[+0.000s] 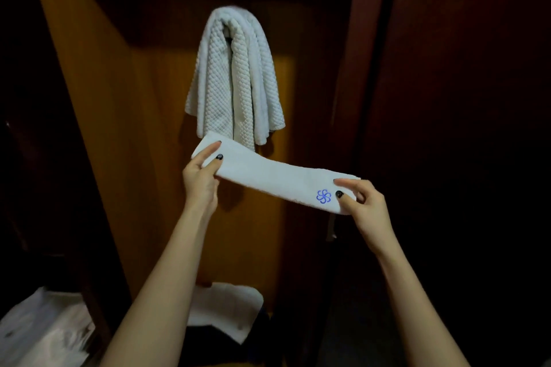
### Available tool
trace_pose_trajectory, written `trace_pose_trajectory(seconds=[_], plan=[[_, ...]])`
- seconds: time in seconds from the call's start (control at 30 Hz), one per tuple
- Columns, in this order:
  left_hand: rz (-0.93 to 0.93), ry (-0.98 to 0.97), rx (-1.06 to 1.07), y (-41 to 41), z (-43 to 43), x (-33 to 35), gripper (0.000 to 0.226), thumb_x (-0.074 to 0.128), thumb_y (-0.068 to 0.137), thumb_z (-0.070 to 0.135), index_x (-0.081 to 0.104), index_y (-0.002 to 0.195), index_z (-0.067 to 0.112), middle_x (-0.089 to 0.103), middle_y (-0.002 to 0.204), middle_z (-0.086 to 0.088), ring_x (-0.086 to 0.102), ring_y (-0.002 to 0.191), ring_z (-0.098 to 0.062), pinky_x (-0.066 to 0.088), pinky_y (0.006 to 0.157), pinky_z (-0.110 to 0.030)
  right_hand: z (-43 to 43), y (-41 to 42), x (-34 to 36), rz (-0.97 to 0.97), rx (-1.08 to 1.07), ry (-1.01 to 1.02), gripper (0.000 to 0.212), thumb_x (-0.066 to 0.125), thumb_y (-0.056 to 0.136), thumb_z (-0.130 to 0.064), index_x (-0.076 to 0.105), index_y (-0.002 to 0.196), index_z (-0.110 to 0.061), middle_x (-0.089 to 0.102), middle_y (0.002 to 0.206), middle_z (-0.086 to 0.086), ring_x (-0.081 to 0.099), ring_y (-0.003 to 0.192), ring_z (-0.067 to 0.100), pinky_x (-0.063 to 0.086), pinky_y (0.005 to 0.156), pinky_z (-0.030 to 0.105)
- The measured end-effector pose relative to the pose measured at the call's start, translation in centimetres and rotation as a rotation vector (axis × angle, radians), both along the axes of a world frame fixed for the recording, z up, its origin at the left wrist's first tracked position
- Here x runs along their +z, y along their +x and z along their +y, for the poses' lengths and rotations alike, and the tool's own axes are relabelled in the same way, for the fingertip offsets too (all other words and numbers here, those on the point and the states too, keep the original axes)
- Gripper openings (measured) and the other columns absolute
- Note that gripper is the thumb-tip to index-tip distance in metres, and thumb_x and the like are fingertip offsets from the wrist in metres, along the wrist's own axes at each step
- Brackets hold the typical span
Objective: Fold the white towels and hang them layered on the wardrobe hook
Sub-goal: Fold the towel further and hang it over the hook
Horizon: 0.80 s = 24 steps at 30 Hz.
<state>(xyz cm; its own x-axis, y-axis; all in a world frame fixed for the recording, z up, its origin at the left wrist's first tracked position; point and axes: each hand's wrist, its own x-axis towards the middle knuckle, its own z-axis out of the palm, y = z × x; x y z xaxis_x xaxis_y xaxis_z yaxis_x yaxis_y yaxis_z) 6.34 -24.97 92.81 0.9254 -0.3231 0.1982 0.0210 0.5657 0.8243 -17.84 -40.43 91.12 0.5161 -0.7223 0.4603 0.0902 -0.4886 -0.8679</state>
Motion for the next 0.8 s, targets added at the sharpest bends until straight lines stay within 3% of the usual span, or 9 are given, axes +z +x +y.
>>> trace_pose_trajectory(seconds=[0.1,0.17,0.27,0.33,0.43,0.63,0.8], plan=[[-0.094,0.042,0.034,2.4,0.7,2.8,0.038,0.054,0.094,-0.002,0.066,0.123,0.021,0.058,0.117,0.014,0.057,0.097,0.001,0.041,0.090,-0.030,-1.3,2.7,4.2,-0.032,0.051,-0.046,0.035,0.064,0.086,0.006,0.068,0.113,-0.015,0.056,0.119,0.006,0.057,0.112,0.022,0.047,0.101,0.040],[-0.168,0.045,0.063,4.3,1.1,5.3,0.040,0.056,0.094,0.000,0.064,0.127,0.021,0.057,0.116,0.016,0.058,0.094,0.004,0.044,0.085,-0.027,-2.1,4.7,6.9,-0.042,0.108,-0.066,0.036,0.066,0.085,0.005,0.068,0.115,-0.014,0.056,0.118,0.004,0.058,0.112,0.022,0.052,0.094,0.045],[-0.270,0.052,0.085,7.4,1.3,9.0,0.040,0.059,0.093,0.001,0.063,0.127,0.022,0.054,0.128,0.007,0.056,0.105,-0.005,0.050,0.078,-0.019,-3.5,7.9,10.7,-0.110,0.182,-0.064,0.034,0.063,0.085,0.007,0.071,0.107,-0.017,0.063,0.118,0.008,0.066,0.095,0.016,0.057,0.067,0.027],[-0.362,0.080,0.106,9.6,1.4,11.3,0.033,0.061,0.092,0.001,0.069,0.114,0.023,0.059,0.126,0.002,0.059,0.100,-0.008,0.051,0.065,-0.013,-4.4,9.9,13.4,-0.154,0.245,-0.040,0.034,0.062,0.085,0.009,0.072,0.102,-0.018,0.069,0.109,0.006,0.069,0.081,0.009,0.054,0.060,0.020],[-0.460,0.099,0.106,13.4,1.5,14.8,0.028,0.064,0.089,-0.002,0.073,0.099,0.023,0.065,0.119,-0.003,0.063,0.098,-0.014,0.052,0.061,-0.013,-5.8,13.1,17.4,-0.215,0.323,-0.030,0.036,0.062,0.084,0.010,0.075,0.099,-0.021,0.074,0.099,-0.001,0.072,0.084,0.014,0.059,0.066,0.027],[-0.494,0.190,-0.018,21.7,1.1,22.0,0.034,0.061,0.088,-0.005,0.073,0.096,0.025,0.061,0.113,0.005,0.067,0.081,-0.010,0.052,0.058,-0.013,-8.6,20.4,26.3,-0.303,0.371,-0.099,0.035,0.062,0.083,0.011,0.075,0.098,-0.019,0.075,0.091,-0.003,0.070,0.081,0.012,0.058,0.071,0.024],[-0.573,0.230,-0.063,27.5,-1.0,27.9,0.039,0.058,0.090,-0.005,0.074,0.098,0.030,0.065,0.111,0.009,0.066,0.091,-0.003,0.054,0.069,-0.017,-12.5,25.7,32.4,-0.295,0.460,-0.055,0.033,0.054,0.088,0.011,0.071,0.103,-0.014,0.076,0.086,-0.002,0.072,0.078,0.013,0.058,0.067,0.024]])
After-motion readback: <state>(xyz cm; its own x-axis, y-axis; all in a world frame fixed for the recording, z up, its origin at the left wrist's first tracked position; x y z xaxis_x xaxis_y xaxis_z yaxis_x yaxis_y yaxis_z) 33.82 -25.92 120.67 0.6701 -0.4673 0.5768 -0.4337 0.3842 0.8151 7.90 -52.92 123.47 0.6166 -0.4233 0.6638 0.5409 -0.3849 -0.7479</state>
